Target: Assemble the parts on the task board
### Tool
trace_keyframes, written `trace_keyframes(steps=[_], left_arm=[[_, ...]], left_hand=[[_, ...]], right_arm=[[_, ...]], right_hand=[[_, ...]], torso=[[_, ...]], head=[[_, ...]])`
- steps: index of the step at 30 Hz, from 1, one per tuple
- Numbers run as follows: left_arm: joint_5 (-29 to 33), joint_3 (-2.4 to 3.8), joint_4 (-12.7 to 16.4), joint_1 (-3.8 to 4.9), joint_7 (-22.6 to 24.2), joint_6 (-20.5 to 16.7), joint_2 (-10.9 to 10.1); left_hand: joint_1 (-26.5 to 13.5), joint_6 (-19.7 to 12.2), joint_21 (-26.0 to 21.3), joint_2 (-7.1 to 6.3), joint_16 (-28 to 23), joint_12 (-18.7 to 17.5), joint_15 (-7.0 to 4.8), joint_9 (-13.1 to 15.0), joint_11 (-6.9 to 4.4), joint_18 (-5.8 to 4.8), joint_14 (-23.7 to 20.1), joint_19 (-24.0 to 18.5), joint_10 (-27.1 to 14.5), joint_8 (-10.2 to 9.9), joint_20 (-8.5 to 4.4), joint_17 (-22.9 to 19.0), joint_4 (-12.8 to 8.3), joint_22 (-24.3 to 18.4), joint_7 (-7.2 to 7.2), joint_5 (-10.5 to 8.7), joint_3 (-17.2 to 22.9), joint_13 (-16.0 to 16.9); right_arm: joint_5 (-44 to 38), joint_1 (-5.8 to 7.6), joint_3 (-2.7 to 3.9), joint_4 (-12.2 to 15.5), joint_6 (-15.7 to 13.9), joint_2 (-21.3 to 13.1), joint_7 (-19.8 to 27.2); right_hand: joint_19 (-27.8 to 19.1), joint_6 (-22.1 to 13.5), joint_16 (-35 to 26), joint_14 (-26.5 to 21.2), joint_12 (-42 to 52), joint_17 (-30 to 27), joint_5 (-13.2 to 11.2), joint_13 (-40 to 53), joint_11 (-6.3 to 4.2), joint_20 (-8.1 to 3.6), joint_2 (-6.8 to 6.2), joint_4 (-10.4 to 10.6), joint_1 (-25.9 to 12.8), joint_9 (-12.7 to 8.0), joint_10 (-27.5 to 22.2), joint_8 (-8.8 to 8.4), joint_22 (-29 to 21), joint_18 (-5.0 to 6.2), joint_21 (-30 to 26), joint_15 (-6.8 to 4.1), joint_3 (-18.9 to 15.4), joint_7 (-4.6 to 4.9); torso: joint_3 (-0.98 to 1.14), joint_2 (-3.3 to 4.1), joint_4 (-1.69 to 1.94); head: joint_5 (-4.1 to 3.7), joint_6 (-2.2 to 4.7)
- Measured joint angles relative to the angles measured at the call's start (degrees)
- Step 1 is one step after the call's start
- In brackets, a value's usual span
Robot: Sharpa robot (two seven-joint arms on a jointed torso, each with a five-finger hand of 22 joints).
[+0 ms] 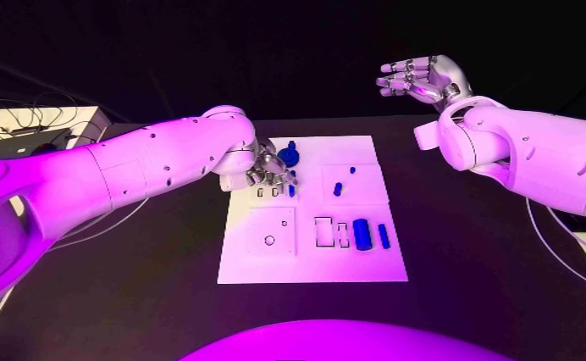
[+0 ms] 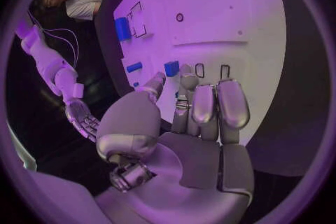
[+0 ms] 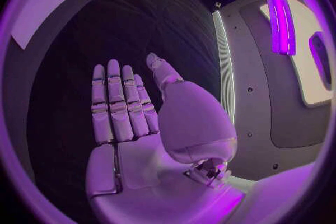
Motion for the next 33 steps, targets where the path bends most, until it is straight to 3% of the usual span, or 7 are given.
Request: trace_keyframes(steps=[7,20,33], left_arm=[[0.44,0.04,-0.29,-0.31,0.0,0.09,0.29],[1.26,0.14,-0.49,-0.74,0.0,0.03,0.68],[2.19,0.29,-0.58,-0.77,0.02,-0.18,0.82]], left_hand=[[-0.08,0.0,0.0,-0.53,0.0,0.0,0.0,0.12,0.0,0.0,0.0,0.0,0.0,0.0,0.0,0.0,0.48,0.29,0.0,0.0,0.48,0.0],[0.12,0.2,-0.29,-0.33,0.0,0.0,0.0,0.32,0.0,0.0,0.0,0.0,0.0,0.0,0.0,0.01,0.46,0.54,-0.21,0.0,0.49,-0.01],[1.32,0.2,-0.28,-0.05,0.0,0.0,0.0,0.44,0.0,0.0,0.0,0.0,0.0,0.0,-0.01,0.01,-0.73,0.76,-0.21,0.0,1.33,-0.23]], right_arm=[[-0.01,0.0,0.0,-0.03,-0.09,0.12,-0.04],[-0.09,-0.01,-0.02,-0.09,-0.14,0.43,-0.15],[-0.16,-0.05,-0.07,-0.31,-0.12,0.7,-0.41]], right_hand=[[-0.2,0.0,0.0,0.0,0.0,0.0,0.0,0.0,0.0,0.21,0.0,0.0,0.0,0.0,0.0,0.0,0.0,0.0,0.0,0.0,0.0,0.0],[-0.33,0.0,0.0,0.01,0.0,0.0,0.0,0.0,0.0,0.07,0.0,0.0,0.0,0.0,0.0,0.0,0.0,-0.01,0.32,0.0,0.0,0.0],[-0.61,0.0,0.0,-0.41,0.0,0.01,0.0,0.01,0.0,0.21,0.0,0.0,0.0,-0.01,0.01,0.0,-0.01,-0.01,0.32,0.0,0.0,0.0]], torso=[[0.02,-0.05,0.04],[0.05,-0.05,0.07],[0.09,-0.02,0.08]], head=[[-0.08,-0.08],[-0.05,-0.22],[-0.02,-0.41]])
